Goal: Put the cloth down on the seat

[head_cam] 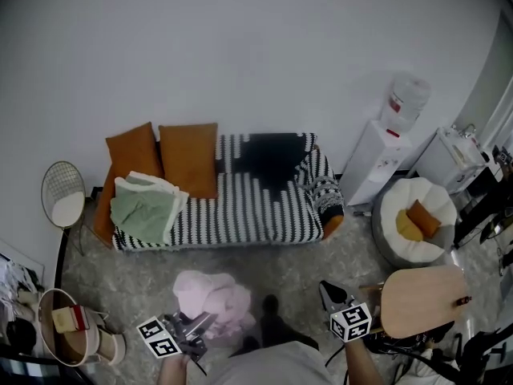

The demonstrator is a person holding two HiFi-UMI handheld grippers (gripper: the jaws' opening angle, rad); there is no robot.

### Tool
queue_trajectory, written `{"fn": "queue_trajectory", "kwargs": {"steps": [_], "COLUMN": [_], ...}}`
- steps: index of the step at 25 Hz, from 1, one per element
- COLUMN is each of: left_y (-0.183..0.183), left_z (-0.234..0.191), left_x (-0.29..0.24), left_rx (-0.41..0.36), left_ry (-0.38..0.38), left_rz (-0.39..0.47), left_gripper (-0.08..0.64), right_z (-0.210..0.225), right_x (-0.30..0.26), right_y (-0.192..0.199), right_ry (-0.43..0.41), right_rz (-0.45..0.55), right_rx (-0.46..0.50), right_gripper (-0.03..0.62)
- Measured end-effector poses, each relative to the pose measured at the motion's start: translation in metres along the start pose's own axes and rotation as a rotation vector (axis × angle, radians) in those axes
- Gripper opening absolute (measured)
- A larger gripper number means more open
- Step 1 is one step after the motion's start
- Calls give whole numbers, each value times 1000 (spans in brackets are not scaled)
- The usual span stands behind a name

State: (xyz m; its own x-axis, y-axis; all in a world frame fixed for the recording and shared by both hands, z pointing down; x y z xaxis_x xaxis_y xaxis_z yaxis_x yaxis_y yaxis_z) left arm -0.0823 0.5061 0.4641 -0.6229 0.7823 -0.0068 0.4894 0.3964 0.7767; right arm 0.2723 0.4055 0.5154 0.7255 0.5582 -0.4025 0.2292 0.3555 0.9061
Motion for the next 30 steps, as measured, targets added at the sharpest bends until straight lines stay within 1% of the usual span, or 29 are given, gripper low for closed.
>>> {"fn": "queue_trajectory", "kwargs": {"steps": [9, 16, 25, 30], "left_y": [-23, -42, -70, -82], "left_z": [-25, -48, -79, -95], "left_x": [-37, -69, -124, -158], "left_rx": [-3, 1, 8, -2], "left_ry": [-31, -56, -103, -142], "left_rz": [14, 29, 61, 62], "left_gripper": [135, 135, 135, 135], "right_z": [32, 66, 124, 157], "right_x": [-53, -93, -149, -183], "right_y": [-30, -49, -81, -94], "right_ry": [-78, -101, -160, -206], "right_rz": [2, -24, -55, -68], "right_rx": [25, 26, 44, 53], "right_gripper": [4, 4, 4, 4]}}
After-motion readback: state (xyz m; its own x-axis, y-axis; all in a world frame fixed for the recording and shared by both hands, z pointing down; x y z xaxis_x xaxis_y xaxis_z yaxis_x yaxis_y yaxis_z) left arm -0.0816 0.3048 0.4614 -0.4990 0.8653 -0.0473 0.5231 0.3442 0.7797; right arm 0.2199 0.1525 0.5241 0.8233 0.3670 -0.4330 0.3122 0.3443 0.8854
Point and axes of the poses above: the fingertips, and each gripper's own axes: x backward along the fingers, z to its right, y out of its underside, the point moved 6 cm from there along x, backward along the fingers, and after that the axes turned 11 degrees about -y, right-handed, at the moved point
